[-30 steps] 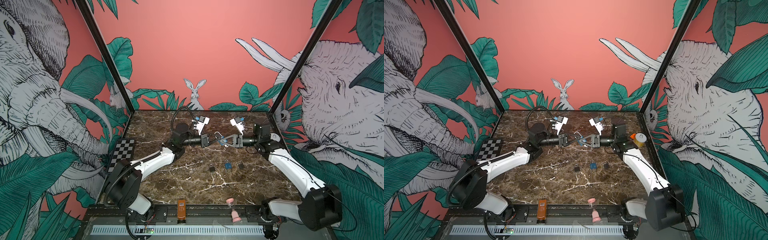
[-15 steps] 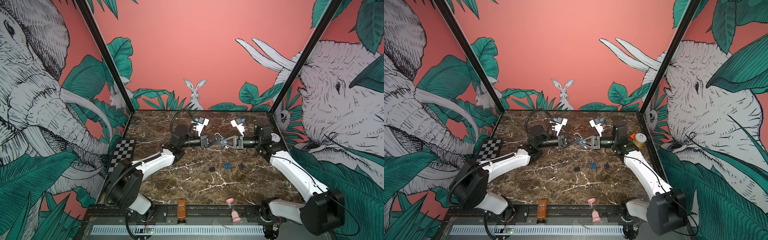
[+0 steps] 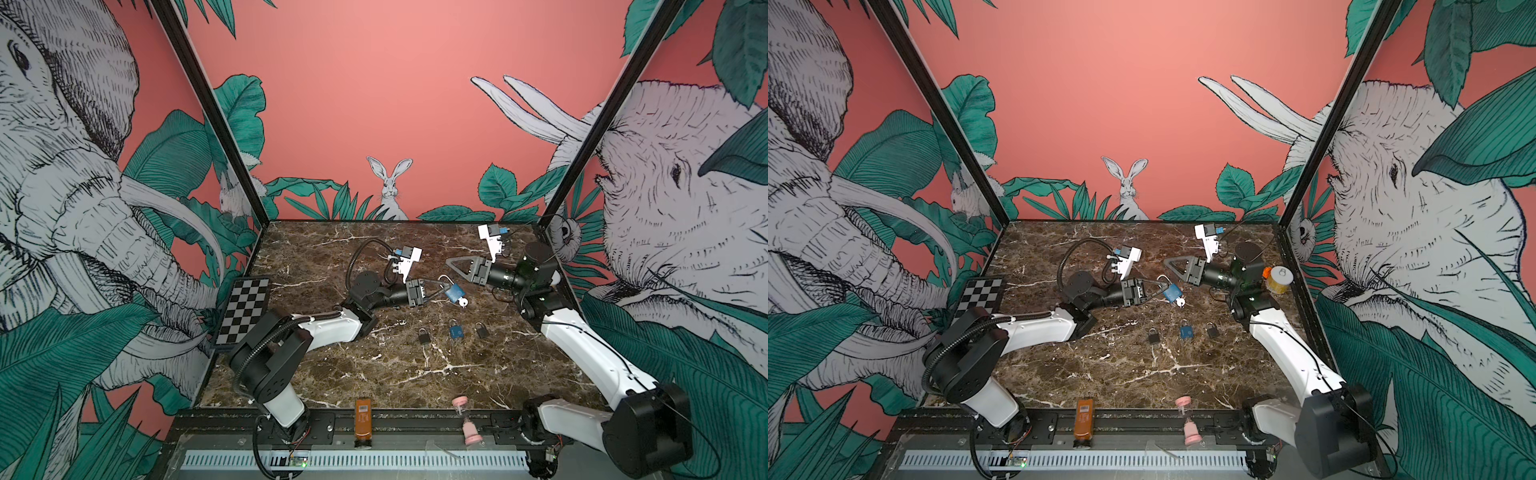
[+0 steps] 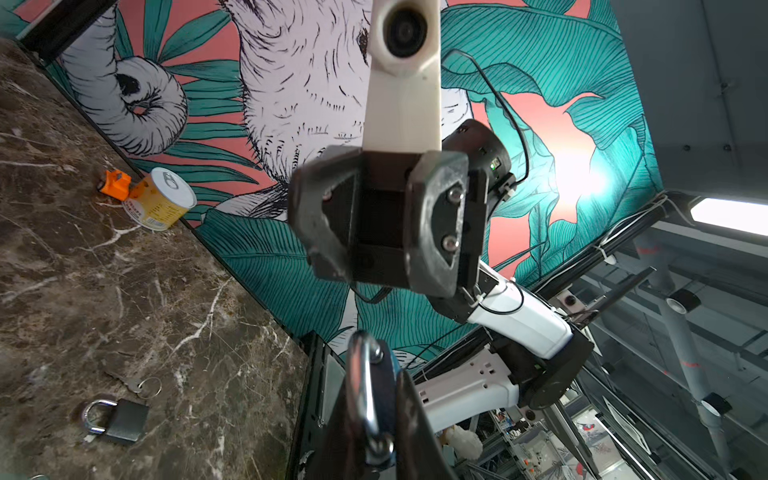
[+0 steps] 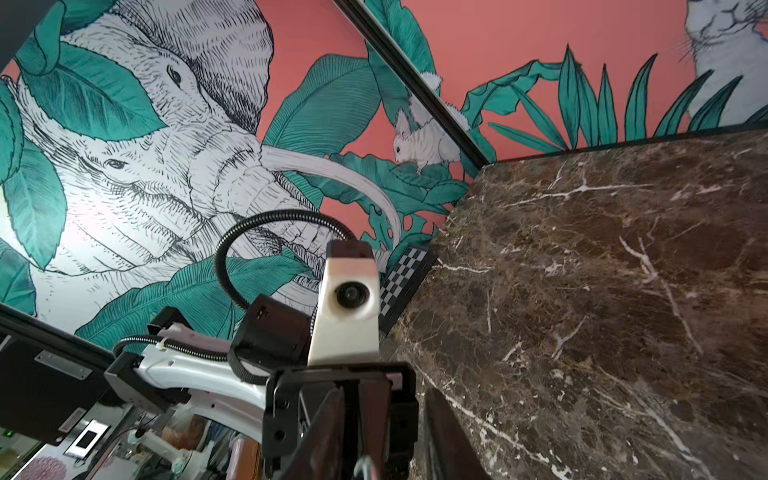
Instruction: Lock with the key
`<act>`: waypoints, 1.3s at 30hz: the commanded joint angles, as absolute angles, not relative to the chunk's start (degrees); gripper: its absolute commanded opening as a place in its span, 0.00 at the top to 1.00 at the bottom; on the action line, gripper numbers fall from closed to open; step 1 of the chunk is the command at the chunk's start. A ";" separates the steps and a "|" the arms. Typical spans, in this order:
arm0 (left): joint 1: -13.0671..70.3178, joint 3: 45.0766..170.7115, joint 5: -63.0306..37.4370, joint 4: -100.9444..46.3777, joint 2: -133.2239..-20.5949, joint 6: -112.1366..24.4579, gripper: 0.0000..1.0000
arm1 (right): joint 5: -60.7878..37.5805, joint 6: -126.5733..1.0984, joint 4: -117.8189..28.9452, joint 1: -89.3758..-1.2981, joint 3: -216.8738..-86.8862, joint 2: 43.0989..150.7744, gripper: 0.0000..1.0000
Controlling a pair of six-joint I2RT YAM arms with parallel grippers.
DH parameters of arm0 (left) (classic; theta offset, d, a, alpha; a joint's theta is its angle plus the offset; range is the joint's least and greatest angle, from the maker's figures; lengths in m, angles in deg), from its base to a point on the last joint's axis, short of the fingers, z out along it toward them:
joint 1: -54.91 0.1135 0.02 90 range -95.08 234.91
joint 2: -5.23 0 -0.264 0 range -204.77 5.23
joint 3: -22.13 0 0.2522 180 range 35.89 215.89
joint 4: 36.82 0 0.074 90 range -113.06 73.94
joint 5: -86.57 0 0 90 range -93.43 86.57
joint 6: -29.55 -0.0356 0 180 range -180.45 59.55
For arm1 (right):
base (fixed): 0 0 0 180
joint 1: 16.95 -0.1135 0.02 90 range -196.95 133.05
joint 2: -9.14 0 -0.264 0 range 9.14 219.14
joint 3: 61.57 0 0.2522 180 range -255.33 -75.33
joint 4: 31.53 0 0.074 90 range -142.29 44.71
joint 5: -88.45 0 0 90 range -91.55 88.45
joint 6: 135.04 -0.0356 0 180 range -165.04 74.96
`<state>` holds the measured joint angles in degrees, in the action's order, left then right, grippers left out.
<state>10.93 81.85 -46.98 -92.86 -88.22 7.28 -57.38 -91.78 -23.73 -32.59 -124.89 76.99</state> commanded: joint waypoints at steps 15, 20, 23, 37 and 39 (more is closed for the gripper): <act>12.11 73.86 -27.12 -100.11 -80.66 6.38 1.00 | -46.44 -95.63 -17.63 -33.12 -112.77 63.55 0.56; 12.06 74.25 -26.59 -100.19 -81.04 6.43 1.00 | -45.80 -98.14 -13.72 -35.46 -110.02 64.29 0.52; 12.04 74.63 -27.01 -101.59 -81.89 6.97 1.00 | -45.11 -99.71 -9.54 -37.06 -109.35 65.97 0.52; 12.20 73.72 -25.99 -102.05 -82.20 6.34 1.00 | -43.91 -103.43 -3.81 -39.81 -108.77 72.16 0.69; 14.14 73.62 -26.87 -101.34 -81.17 5.48 1.00 | -43.07 -103.00 -4.14 -39.74 -107.45 71.85 0.69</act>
<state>12.35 73.76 -26.74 -98.37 -83.56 7.02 -44.77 -104.22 -4.45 -39.48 -108.54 72.97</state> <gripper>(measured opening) 0.077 0.309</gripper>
